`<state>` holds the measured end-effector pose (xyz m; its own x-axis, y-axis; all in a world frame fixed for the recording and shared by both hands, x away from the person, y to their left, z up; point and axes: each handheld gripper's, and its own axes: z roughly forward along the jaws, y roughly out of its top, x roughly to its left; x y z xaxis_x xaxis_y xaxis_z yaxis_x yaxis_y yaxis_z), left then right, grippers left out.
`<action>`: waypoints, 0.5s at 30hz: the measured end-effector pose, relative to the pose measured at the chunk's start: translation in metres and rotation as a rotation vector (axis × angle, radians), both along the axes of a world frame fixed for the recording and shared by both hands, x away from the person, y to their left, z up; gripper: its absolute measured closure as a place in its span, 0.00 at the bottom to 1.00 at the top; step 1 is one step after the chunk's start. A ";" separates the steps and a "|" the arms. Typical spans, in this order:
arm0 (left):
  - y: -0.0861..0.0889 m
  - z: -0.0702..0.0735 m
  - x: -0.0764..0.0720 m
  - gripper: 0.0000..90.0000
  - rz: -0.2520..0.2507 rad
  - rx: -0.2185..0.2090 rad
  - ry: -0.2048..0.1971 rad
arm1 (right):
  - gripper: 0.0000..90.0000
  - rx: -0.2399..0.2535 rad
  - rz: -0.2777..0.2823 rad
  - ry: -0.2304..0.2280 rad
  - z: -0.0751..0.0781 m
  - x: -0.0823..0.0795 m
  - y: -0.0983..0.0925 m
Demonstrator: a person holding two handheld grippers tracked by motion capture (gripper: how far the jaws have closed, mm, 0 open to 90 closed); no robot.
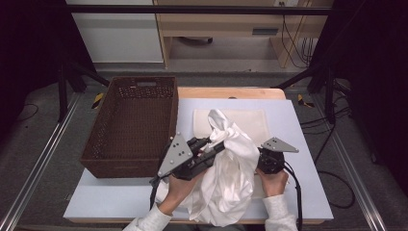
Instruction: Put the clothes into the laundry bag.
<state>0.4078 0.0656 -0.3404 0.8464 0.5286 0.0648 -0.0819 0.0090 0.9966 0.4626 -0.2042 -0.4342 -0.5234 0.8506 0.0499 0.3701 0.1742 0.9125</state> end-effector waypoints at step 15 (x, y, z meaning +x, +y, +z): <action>-0.024 -0.075 -0.013 0.80 -0.065 0.205 0.118 | 0.96 -0.016 0.028 -0.019 0.000 0.001 -0.002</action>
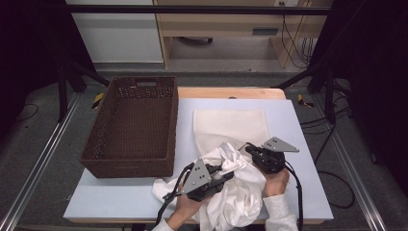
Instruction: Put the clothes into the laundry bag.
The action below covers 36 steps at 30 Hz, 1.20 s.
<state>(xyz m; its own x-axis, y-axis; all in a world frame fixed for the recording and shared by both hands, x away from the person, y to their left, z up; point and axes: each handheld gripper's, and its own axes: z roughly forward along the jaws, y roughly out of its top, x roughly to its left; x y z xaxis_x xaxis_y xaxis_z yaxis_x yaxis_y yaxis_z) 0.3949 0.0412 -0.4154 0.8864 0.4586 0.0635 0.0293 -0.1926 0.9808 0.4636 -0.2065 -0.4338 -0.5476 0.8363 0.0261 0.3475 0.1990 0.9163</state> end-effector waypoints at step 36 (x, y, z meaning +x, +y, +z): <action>0.023 -0.003 0.026 0.27 0.165 0.194 0.257 | 0.96 -0.033 0.044 -0.042 0.002 -0.016 0.006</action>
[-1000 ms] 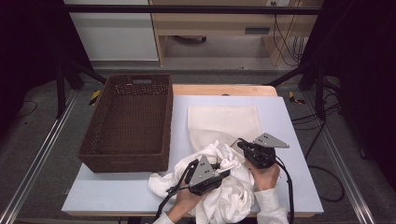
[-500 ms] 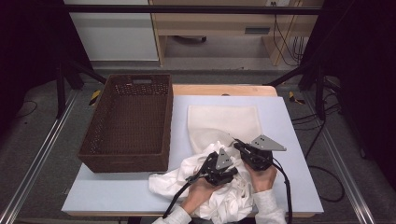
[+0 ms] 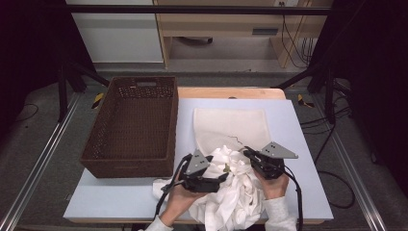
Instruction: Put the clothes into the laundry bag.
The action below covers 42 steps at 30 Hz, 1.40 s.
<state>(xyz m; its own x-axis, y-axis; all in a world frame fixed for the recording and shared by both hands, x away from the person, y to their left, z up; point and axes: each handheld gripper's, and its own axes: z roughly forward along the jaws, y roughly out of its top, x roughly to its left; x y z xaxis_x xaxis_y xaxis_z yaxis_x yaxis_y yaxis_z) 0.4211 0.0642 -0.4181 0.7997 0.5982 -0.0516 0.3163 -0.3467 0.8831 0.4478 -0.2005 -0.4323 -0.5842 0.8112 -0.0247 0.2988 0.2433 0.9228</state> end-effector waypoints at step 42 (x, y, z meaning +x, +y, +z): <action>-0.086 -0.035 0.011 0.65 -0.072 0.057 -0.018 | 0.96 0.067 0.005 0.008 -0.004 -0.001 -0.002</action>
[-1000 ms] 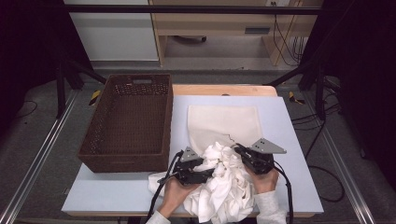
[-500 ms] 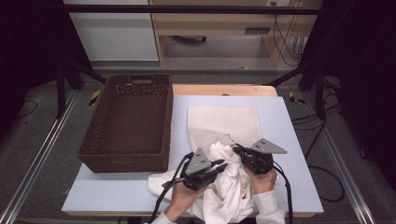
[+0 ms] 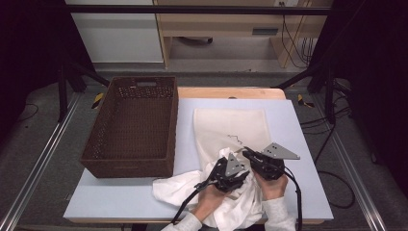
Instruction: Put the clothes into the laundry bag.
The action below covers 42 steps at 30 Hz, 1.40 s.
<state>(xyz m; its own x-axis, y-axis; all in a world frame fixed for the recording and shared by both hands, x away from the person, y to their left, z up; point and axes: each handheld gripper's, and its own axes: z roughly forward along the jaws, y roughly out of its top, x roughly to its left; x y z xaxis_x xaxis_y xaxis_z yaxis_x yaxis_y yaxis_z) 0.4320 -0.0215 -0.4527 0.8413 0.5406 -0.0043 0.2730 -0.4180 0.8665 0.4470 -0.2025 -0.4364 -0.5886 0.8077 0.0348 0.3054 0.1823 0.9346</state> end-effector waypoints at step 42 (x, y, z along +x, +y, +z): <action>0.000 -0.003 0.032 0.69 0.057 0.096 0.025 | 0.96 0.051 0.019 -0.027 0.005 -0.004 -0.006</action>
<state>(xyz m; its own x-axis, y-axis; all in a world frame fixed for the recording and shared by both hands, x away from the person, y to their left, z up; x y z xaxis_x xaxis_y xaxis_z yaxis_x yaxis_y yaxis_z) 0.4643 -0.0216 -0.4560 0.8093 0.5866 0.0293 0.3197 -0.4818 0.8158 0.4430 -0.2081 -0.4310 -0.6049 0.7941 0.0595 0.2773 0.1401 0.9505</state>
